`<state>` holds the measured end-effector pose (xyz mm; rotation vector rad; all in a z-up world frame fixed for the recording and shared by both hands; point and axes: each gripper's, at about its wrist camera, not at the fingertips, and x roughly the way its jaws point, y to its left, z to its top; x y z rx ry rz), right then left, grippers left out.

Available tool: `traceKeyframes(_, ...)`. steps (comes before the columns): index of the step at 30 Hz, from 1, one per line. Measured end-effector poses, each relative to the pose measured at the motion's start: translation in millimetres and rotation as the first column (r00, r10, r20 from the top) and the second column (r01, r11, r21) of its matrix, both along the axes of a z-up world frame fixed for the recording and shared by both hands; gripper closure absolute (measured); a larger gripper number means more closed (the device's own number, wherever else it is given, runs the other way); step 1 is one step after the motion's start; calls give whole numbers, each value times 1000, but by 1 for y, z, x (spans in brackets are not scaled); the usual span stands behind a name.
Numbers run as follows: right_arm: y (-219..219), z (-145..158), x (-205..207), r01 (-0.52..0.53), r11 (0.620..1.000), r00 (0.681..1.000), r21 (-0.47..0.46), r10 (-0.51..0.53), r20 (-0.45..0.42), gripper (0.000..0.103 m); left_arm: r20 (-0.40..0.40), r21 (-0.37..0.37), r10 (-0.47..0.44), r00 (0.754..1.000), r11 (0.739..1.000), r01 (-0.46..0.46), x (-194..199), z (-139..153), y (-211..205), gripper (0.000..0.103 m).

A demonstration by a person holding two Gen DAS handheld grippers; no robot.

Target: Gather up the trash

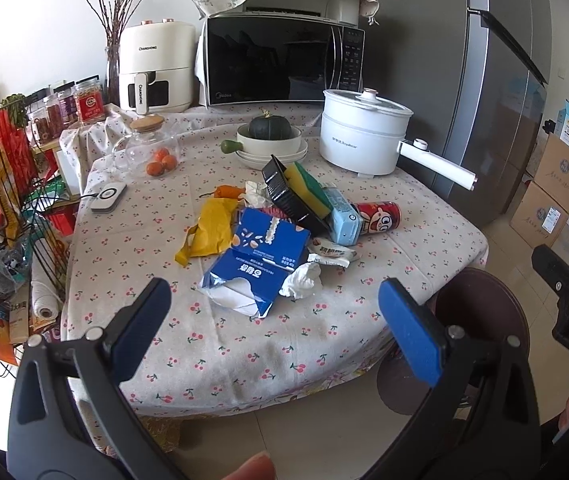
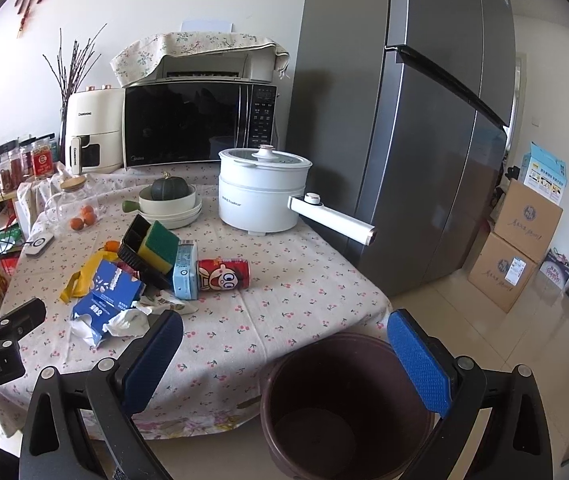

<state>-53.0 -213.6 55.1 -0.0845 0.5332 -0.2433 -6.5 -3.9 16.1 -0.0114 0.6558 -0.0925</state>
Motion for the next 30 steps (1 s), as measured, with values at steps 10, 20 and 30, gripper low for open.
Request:
traceKeyframes(10, -5, 7, -6, 51, 999, 997, -8, -50, 55, 0, 26, 19, -24, 999, 1000, 24, -2, 3, -10, 0)
traceKeyframes(20, -4, 2, -3, 45, 999, 998, -2, -45, 39, 0, 31, 19, -30, 999, 999, 29, -2, 5, -15, 0)
traceKeyframes(30, -5, 1, -1, 38, 999, 999, 3, -38, 29, 0, 31, 20, -28, 999, 999, 27, -2, 5, -15, 0)
